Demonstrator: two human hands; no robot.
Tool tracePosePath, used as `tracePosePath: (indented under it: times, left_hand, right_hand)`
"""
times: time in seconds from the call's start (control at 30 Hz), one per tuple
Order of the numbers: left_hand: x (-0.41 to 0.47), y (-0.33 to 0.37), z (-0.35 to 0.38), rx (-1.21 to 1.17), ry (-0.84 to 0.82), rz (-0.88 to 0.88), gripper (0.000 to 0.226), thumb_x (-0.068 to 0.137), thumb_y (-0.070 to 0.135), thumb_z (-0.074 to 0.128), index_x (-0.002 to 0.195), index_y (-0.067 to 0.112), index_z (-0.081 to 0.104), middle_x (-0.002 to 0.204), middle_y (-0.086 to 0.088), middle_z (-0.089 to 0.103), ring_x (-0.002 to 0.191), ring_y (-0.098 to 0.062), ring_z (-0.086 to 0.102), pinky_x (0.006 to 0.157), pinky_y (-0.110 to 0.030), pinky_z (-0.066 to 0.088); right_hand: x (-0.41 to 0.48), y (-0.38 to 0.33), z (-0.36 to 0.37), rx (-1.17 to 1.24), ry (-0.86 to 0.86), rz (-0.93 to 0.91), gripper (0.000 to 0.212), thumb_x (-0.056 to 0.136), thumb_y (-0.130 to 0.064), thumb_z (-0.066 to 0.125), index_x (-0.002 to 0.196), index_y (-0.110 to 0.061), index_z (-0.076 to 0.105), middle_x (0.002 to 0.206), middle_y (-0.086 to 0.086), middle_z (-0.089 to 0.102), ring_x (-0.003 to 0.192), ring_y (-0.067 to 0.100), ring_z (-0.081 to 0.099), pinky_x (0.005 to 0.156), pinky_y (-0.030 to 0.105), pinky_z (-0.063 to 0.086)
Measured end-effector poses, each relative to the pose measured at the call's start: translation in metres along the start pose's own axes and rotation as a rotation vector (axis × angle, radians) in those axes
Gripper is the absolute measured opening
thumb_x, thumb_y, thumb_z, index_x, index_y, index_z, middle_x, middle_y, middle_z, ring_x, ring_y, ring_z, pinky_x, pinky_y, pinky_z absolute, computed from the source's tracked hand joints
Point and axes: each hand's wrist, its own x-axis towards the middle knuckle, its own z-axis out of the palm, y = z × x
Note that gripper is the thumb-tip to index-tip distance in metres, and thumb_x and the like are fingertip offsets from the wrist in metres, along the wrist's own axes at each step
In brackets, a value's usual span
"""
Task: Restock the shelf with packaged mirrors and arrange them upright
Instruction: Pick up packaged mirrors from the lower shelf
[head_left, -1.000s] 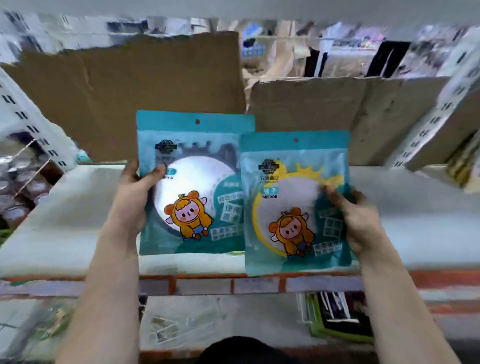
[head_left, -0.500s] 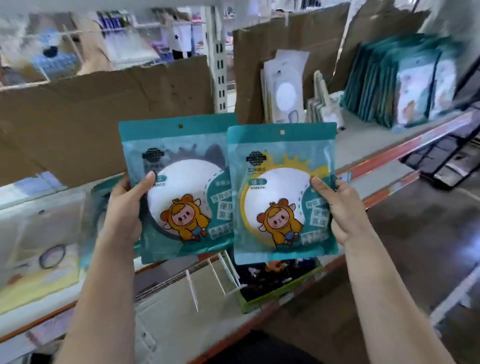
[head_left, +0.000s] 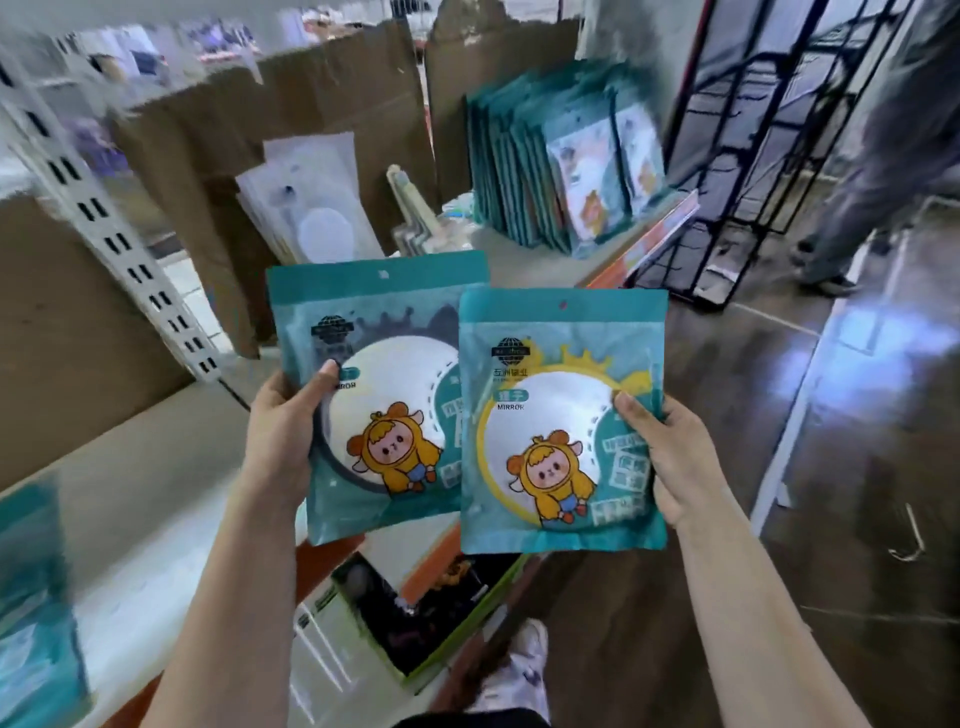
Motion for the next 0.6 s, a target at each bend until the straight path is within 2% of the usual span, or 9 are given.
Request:
tracePosePath:
  times: [0.13,0.33,0.47,0.6]
  left_hand:
    - [0.026,-0.011,0.061,0.0,-0.067,-0.038,0.008,0.092,0.01,0.055,0.093,0.017,0.059,0.063,0.008,0.07,0.054,-0.007,0.066,0.049,-0.019,0.053]
    - [0.09,-0.025,0.15,-0.053,-0.059,-0.029,0.015,0.091,0.013,0.059,0.106,0.011,0.057,0.065,0.009,0.071,0.056,-0.006,0.067,0.047,-0.018,0.051]
    - [0.127,-0.031,0.211,-0.09,-0.053,-0.08,0.026,0.089,0.021,0.061,0.115,0.014,0.058,0.085,0.003,0.068,0.065,-0.009,0.067,0.053,-0.021,0.052]
    - [0.159,-0.041,0.265,-0.116,-0.022,-0.103,0.03,0.088,0.018,0.062,0.117,0.014,0.057,0.09,0.002,0.068,0.067,-0.008,0.067,0.053,-0.021,0.054]
  right_hand:
    - [0.037,-0.015,-0.033,0.012,0.086,-0.015,0.01,0.079,-0.019,0.069,0.085,-0.012,0.064,0.07,-0.001,0.069,0.062,0.014,0.063,0.064,0.032,0.053]
    - [0.12,-0.043,-0.055,0.03,0.124,-0.018,0.009,0.081,-0.017,0.069,0.085,-0.012,0.063,0.071,0.001,0.068,0.06,0.015,0.063,0.06,0.03,0.054]
    - [0.18,-0.08,-0.07,-0.027,0.154,-0.033,0.005,0.085,-0.009,0.066,0.084,-0.011,0.061,0.071,0.003,0.066,0.061,0.018,0.063,0.063,0.033,0.053]
    - [0.234,-0.094,-0.084,-0.041,0.176,-0.043,0.015,0.085,0.003,0.057,0.08,-0.011,0.058,0.065,0.002,0.065,0.054,0.014,0.062,0.057,0.03,0.051]
